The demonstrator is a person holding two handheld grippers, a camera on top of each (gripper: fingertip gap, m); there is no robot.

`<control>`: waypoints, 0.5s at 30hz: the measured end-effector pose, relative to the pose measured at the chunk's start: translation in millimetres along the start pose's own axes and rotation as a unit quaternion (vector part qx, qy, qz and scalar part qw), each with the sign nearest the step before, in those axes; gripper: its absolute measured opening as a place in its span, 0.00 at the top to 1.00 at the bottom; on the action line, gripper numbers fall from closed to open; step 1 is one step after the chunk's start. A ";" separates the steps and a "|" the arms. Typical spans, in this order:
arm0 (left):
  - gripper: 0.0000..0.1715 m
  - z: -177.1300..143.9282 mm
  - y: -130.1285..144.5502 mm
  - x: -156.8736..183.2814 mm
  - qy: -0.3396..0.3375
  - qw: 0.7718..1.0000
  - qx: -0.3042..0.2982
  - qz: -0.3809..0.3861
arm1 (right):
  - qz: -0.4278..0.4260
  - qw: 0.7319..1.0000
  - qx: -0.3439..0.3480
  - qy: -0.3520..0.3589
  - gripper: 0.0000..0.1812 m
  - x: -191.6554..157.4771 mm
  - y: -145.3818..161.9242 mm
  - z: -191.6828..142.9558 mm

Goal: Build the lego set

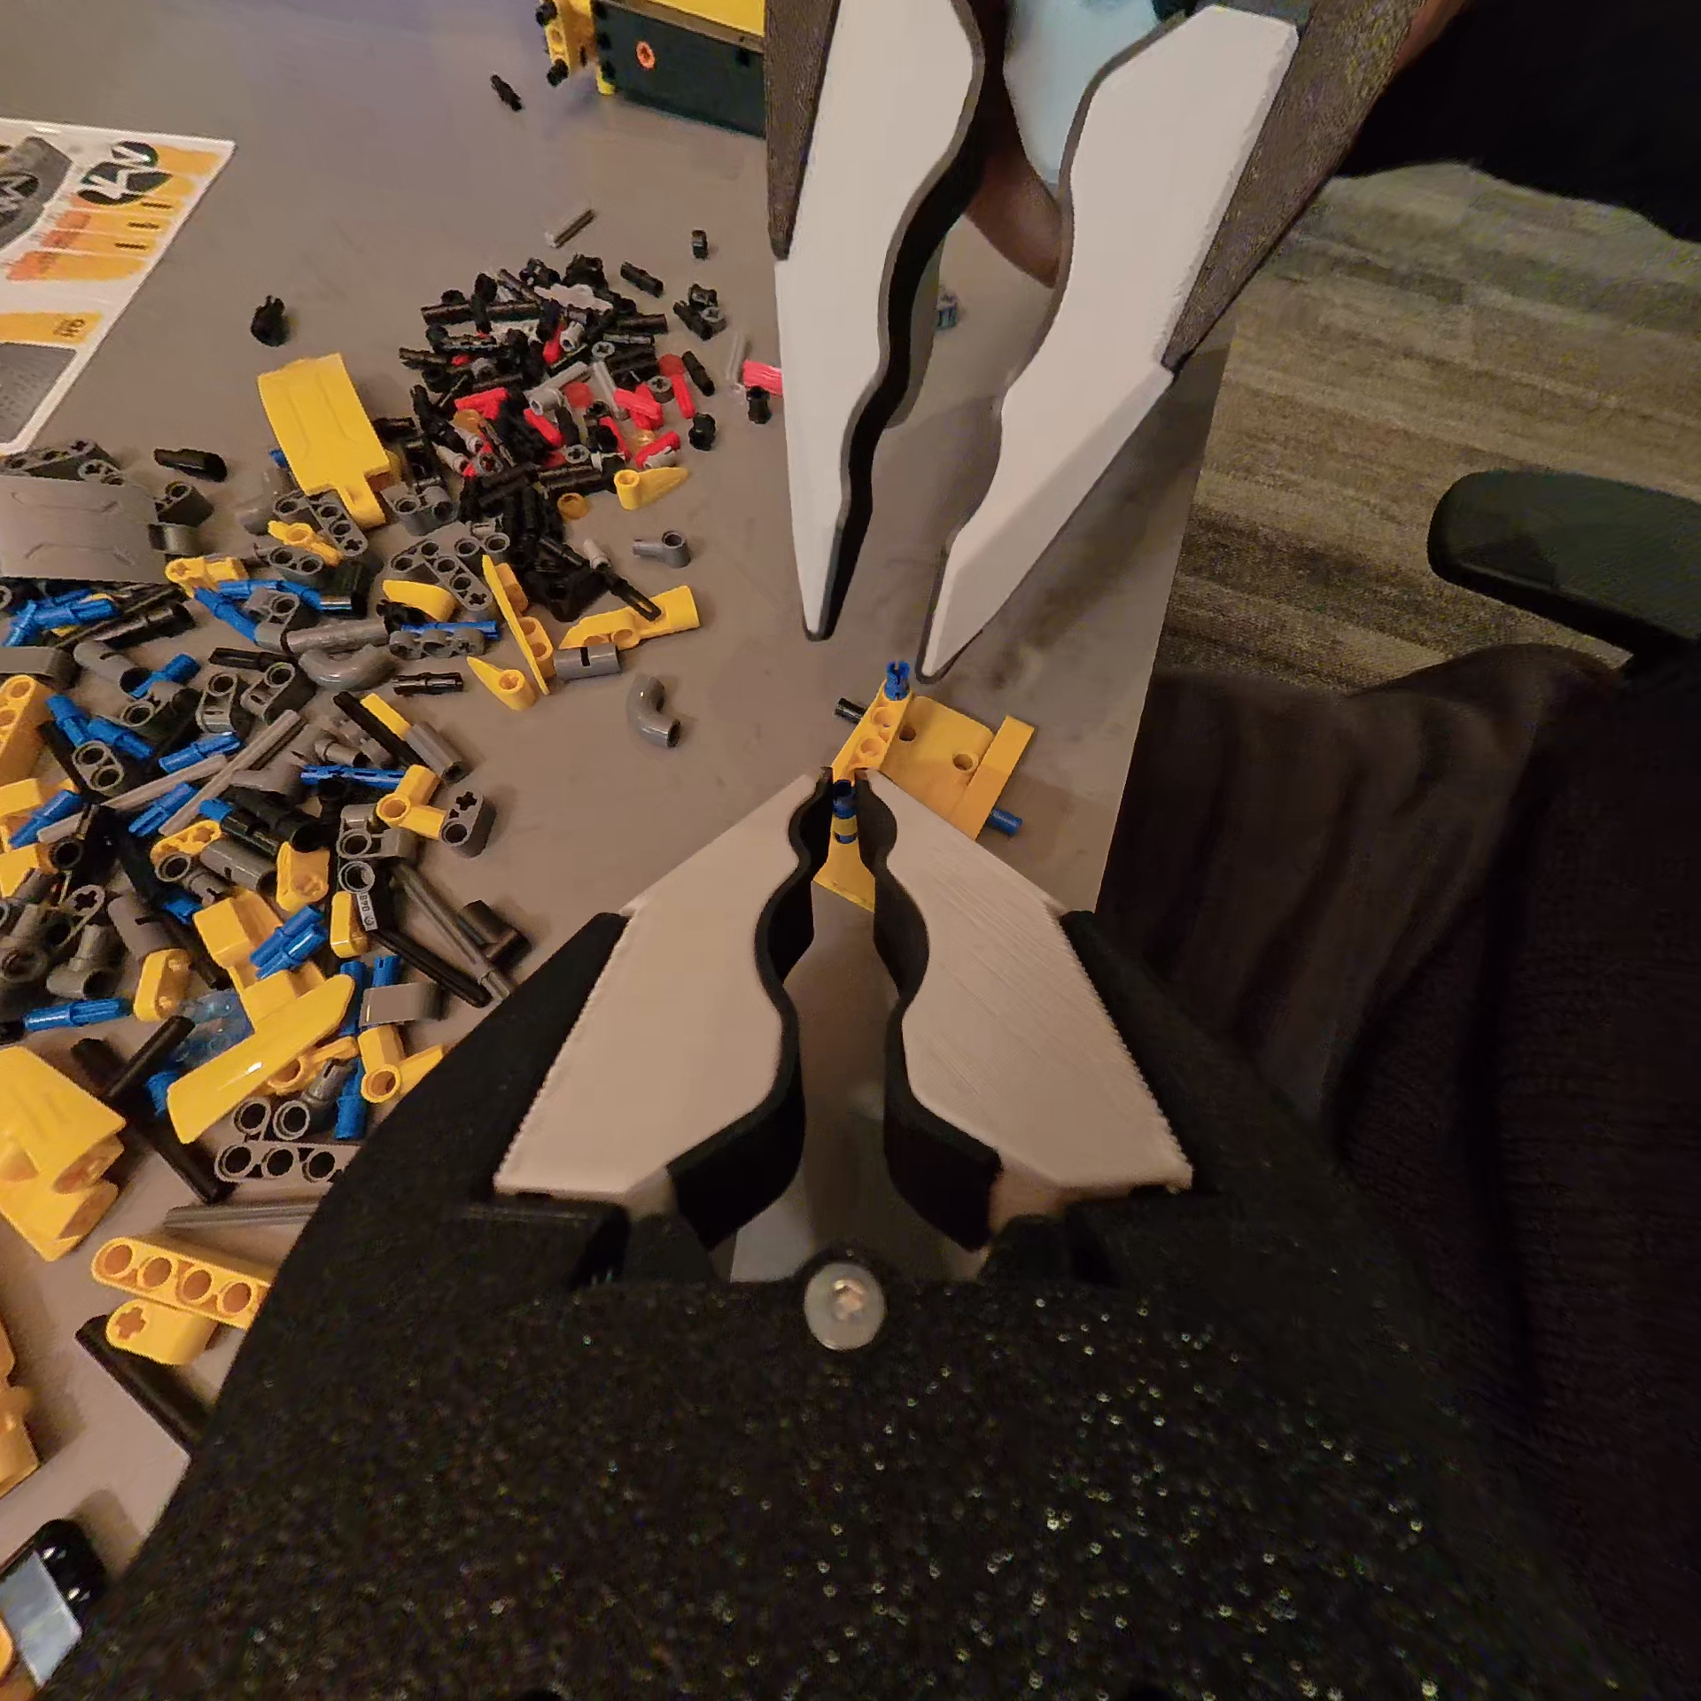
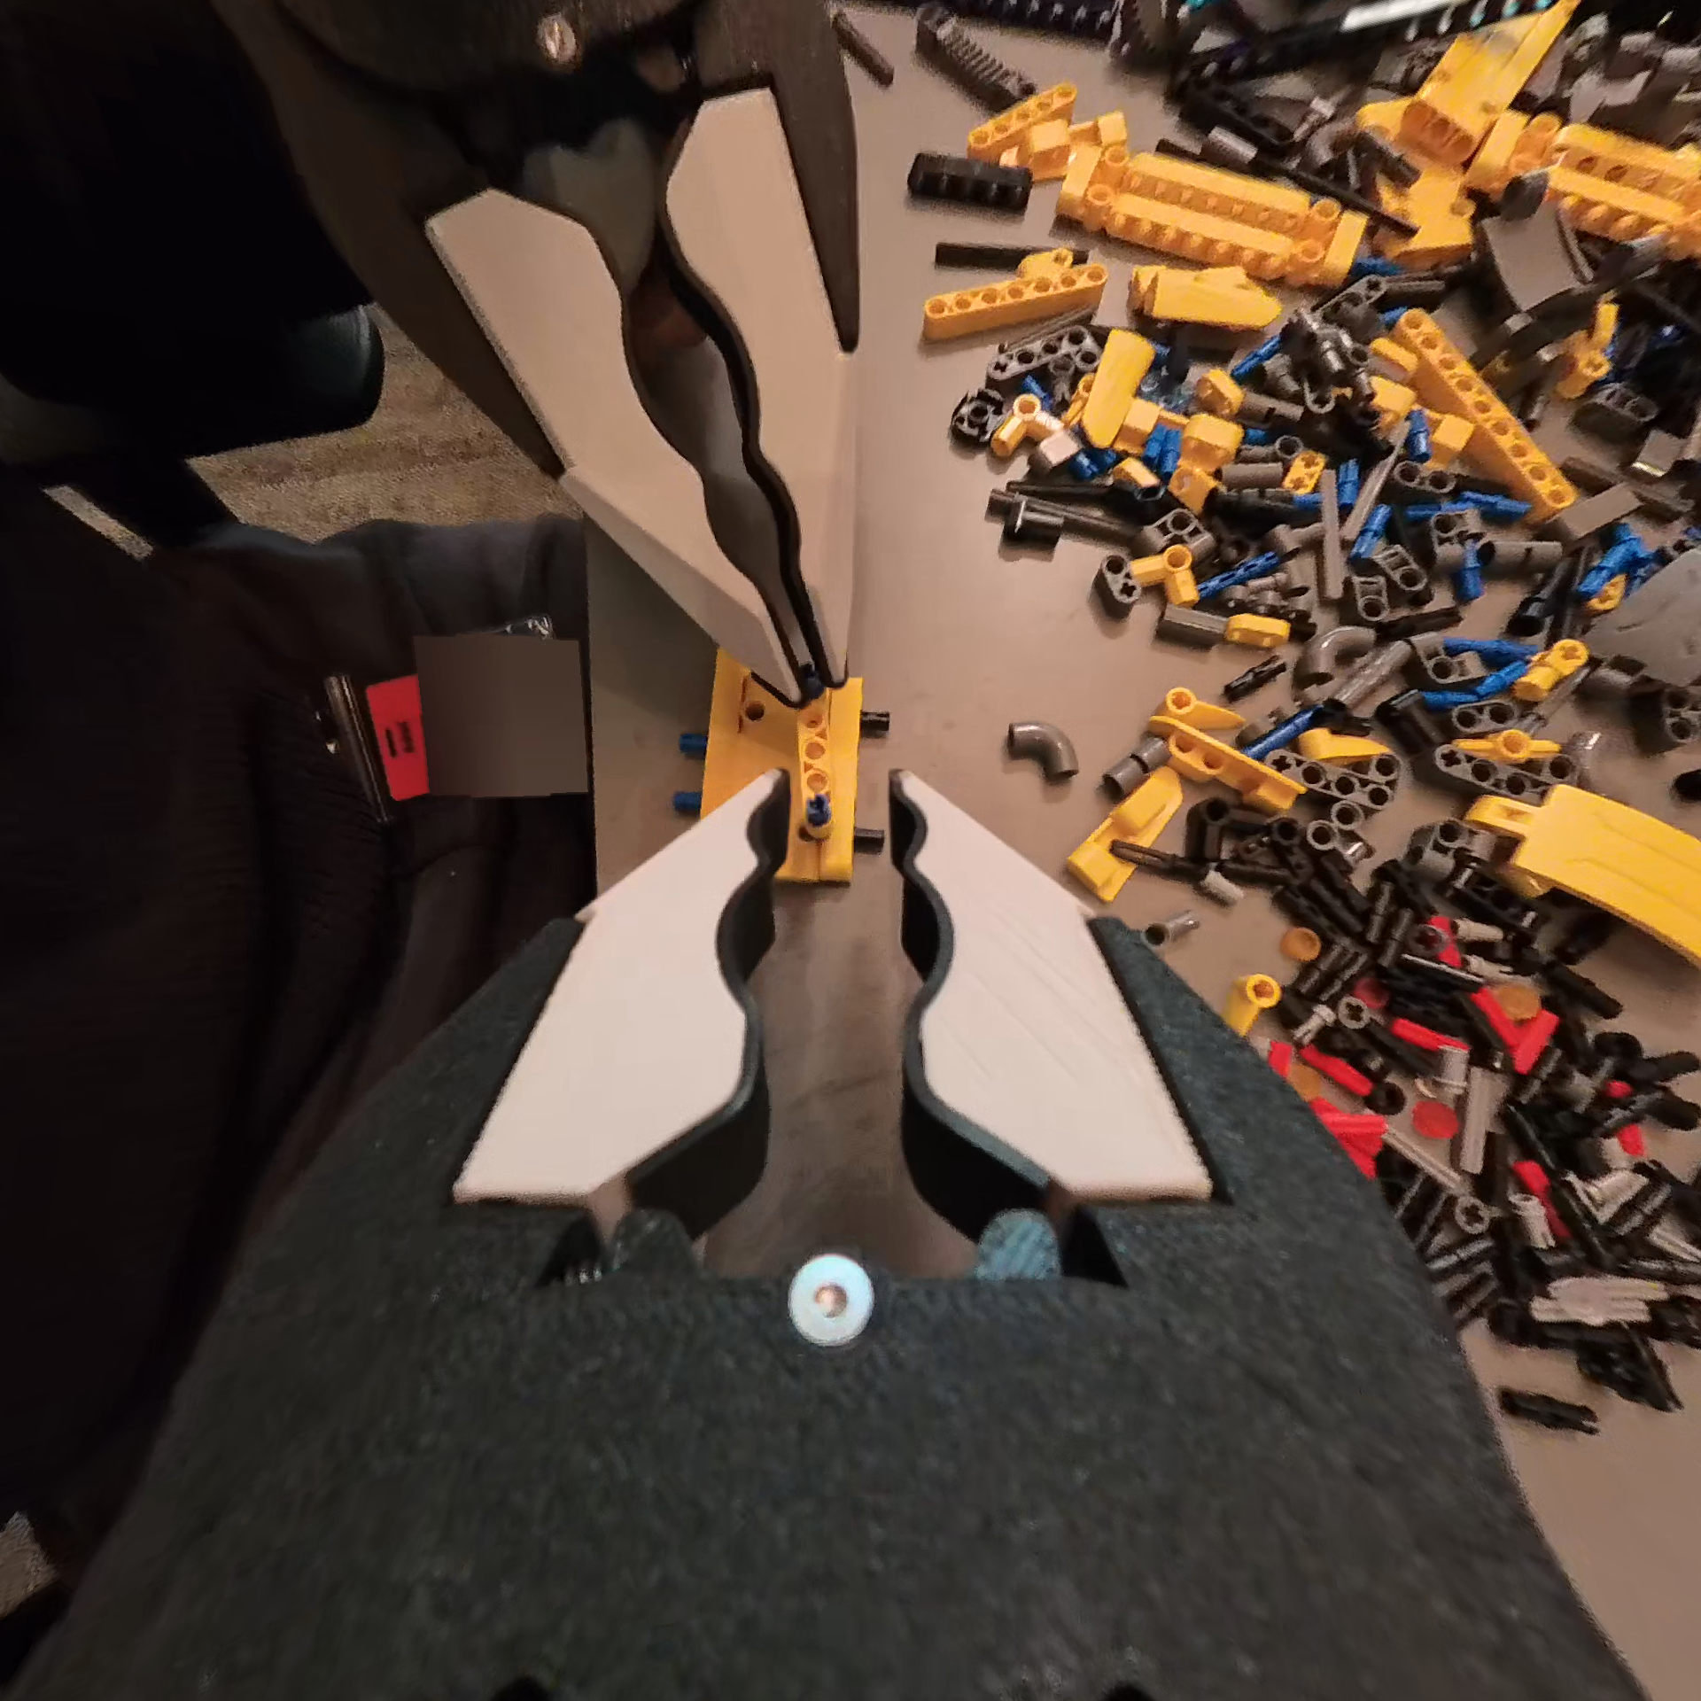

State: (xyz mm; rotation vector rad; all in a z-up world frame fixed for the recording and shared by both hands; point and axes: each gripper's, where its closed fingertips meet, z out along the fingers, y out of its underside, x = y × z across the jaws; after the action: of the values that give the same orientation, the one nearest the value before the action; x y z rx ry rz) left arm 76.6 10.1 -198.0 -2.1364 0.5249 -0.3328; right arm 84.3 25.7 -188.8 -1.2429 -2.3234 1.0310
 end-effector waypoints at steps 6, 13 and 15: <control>0.98 0.0 0.0 0.1 0.000 1.000 0.000 0.000 | -0.015 0.999 -0.035 -0.001 0.95 -3.9 9.0 8.1; 0.98 -0.1 0.0 -0.7 -0.007 1.000 0.000 0.004 | -0.011 0.999 -0.049 0.006 0.97 -6.7 7.4 8.2; 0.97 0.1 0.1 -0.9 -0.007 1.000 0.000 0.004 | -0.007 0.999 -0.053 0.006 0.97 -8.4 7.2 8.0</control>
State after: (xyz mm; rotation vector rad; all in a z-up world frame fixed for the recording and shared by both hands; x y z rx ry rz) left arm 75.8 10.5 -198.2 -2.1355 0.5247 -0.3126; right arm 88.9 17.8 -199.0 -1.2663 -2.4014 0.9055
